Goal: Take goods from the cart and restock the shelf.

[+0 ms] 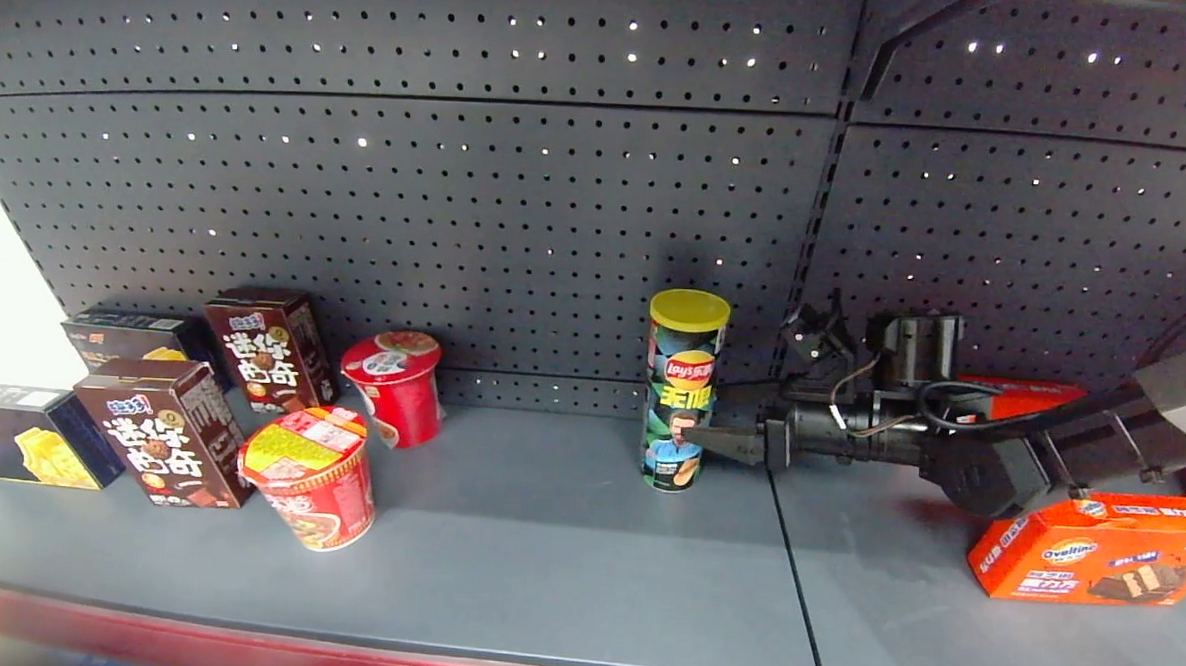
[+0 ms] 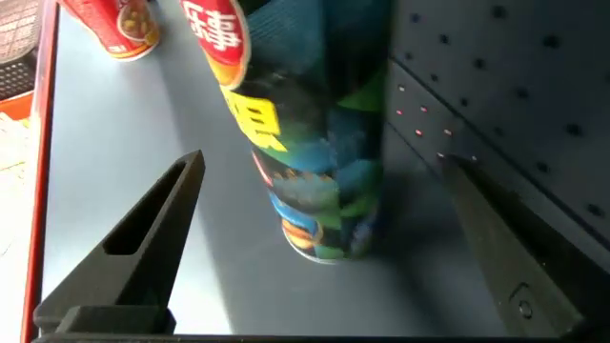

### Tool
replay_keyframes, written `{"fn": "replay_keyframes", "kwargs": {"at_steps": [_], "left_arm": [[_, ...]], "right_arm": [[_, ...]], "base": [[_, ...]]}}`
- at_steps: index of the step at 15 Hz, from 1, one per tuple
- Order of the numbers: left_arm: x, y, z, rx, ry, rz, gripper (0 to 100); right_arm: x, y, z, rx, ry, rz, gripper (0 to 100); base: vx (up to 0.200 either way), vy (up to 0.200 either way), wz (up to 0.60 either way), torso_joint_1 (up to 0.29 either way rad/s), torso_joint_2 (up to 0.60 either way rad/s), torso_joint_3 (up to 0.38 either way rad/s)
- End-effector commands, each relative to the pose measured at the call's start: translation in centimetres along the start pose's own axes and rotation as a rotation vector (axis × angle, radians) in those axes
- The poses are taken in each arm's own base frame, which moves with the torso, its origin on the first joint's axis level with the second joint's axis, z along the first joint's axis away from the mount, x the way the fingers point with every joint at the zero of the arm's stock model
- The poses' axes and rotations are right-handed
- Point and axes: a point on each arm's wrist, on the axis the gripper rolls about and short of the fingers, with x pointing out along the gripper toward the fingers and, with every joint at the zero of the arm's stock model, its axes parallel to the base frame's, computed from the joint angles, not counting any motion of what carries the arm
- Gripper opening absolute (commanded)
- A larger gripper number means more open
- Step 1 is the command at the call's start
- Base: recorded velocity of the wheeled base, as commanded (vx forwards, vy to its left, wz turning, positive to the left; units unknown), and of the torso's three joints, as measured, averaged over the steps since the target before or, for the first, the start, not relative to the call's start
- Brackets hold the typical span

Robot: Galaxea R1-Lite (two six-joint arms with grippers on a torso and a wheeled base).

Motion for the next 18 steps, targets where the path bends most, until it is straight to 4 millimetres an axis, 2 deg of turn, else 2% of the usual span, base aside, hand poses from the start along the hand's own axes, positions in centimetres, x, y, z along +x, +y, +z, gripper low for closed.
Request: {"fn": "replay_keyframes", "kwargs": {"at_steps": [1,6,12,15,16,18], "left_arm": [[0.1,0.0,-0.2,0.001,0.005,0.000,0],[0.1,0.0,-0.2,-0.001,0.005,-0.001,0],[0.0,0.0,-0.2,-0.001,0.003,-0.001,0],[0.0,0.0,-0.2,-0.002,0.000,0.002,0],[0.0,0.0,-0.3,-0.001,0.002,0.002,0],[0.0,0.0,-0.3,-0.001,0.005,0.002,0]], "right_arm": [[0.7,0.1,-0.2,0.000,0.004,0.013,100],[2.2,0.1,-0.1,0.000,0.010,0.036,100],[4.4,-0.2,-1.0,0.001,0.024,0.023,100],[4.7,-0.2,-0.9,-0.005,0.017,0.028,100],[4.7,-0.1,-0.9,-0.006,0.016,0.028,0],[4.3,0.1,-0.2,-0.011,0.010,0.014,0]], "base": [[0.000,0.000,0.00,0.000,0.00,0.000],[0.000,0.000,0.00,0.000,0.00,0.000],[0.000,0.000,0.00,0.000,0.00,0.000],[0.000,0.000,0.00,0.000,0.00,0.000],[0.000,0.000,0.00,0.000,0.00,0.000],[0.000,0.000,0.00,0.000,0.00,0.000]]}}
